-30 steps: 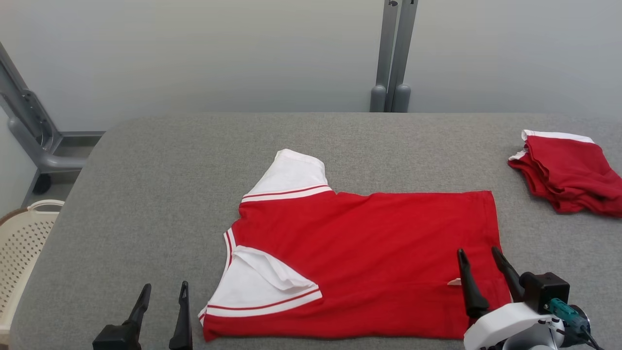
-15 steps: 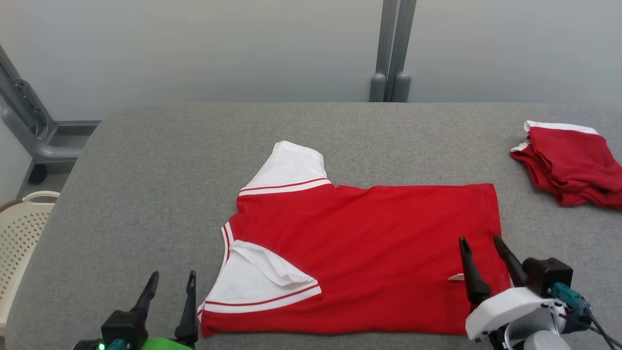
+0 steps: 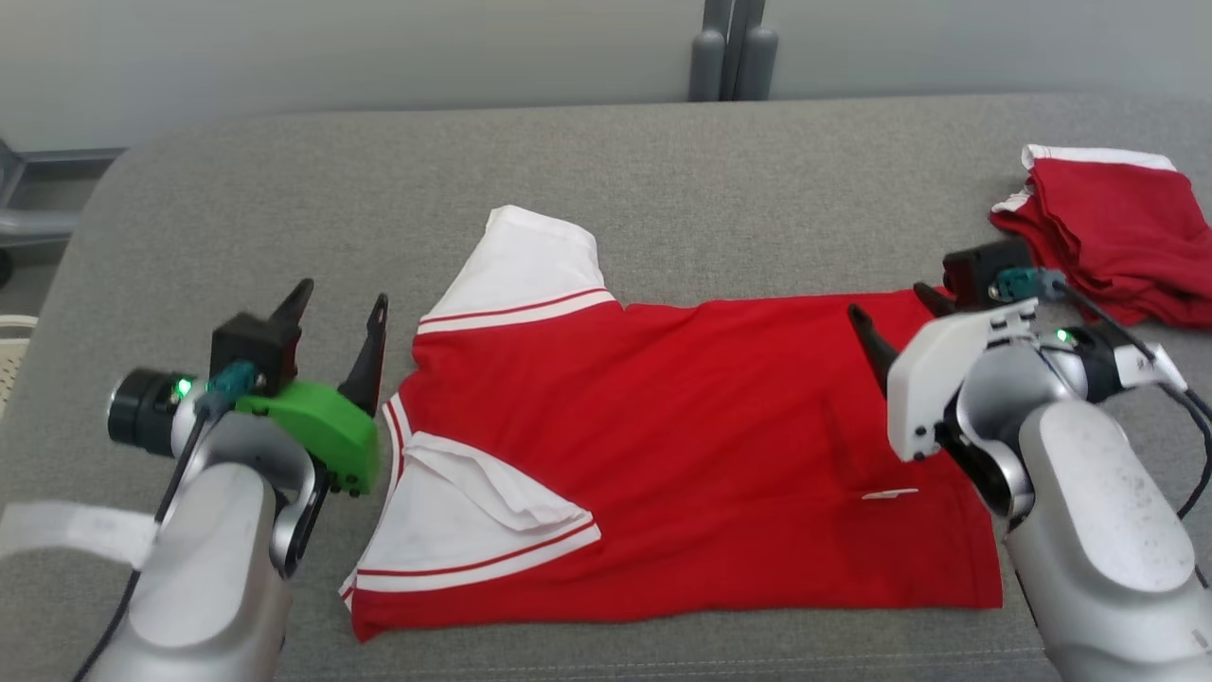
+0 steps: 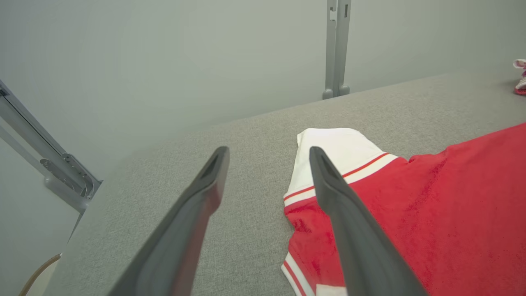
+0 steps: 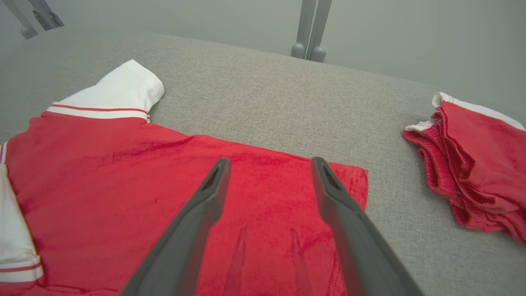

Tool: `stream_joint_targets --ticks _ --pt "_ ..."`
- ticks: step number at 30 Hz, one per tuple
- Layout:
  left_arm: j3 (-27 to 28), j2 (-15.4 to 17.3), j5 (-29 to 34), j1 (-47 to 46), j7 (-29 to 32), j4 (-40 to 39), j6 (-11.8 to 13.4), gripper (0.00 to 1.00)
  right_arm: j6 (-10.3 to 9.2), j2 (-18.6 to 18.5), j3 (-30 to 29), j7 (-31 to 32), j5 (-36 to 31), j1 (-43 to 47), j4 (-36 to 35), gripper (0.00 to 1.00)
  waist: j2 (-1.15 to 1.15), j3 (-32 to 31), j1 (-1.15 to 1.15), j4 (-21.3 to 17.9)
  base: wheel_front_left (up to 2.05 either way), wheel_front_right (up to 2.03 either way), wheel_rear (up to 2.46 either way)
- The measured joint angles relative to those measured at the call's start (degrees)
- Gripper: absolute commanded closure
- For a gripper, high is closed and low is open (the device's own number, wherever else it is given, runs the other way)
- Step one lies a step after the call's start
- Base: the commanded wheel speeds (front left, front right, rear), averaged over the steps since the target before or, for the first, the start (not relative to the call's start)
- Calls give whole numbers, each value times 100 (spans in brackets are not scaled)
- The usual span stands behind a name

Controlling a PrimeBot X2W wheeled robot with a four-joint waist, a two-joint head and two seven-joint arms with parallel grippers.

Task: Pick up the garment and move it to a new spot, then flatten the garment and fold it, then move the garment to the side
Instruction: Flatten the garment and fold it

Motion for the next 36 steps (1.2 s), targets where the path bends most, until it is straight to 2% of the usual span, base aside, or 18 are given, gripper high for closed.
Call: stream_joint_targets --ticks 6,8,14,22,29,36 --pt "-673 180 -113 -1255 547 734 -26 0 2 -415 382 713 -3 -899 -27 0 0 559 0 -248 0 0 0" --pt "-944 226 -231 -1597 628 920 -32 0 2 -535 455 829 -22 -1108 -18 0 0 746 0 -334 0 0 0" --pt "-1268 423 -485 -2321 790 1441 -31 0 1 -742 538 954 -38 -1490 -27 0 0 1184 0 -547 0 0 0" --pt "-1432 479 -750 -3174 902 2162 -32 0 2 -818 642 893 -12 -1903 -26 0 0 1789 1 -868 0 0 0" --pt "-1406 532 -858 -3550 931 2762 -31 0 2 -861 813 821 -36 -2017 9 0 0 2168 1 -1102 0 0 0" --pt "-1533 445 -890 -3851 882 3090 -31 0 2 -938 715 743 -52 -2025 55 0 0 2390 1 -1153 0 0 0"
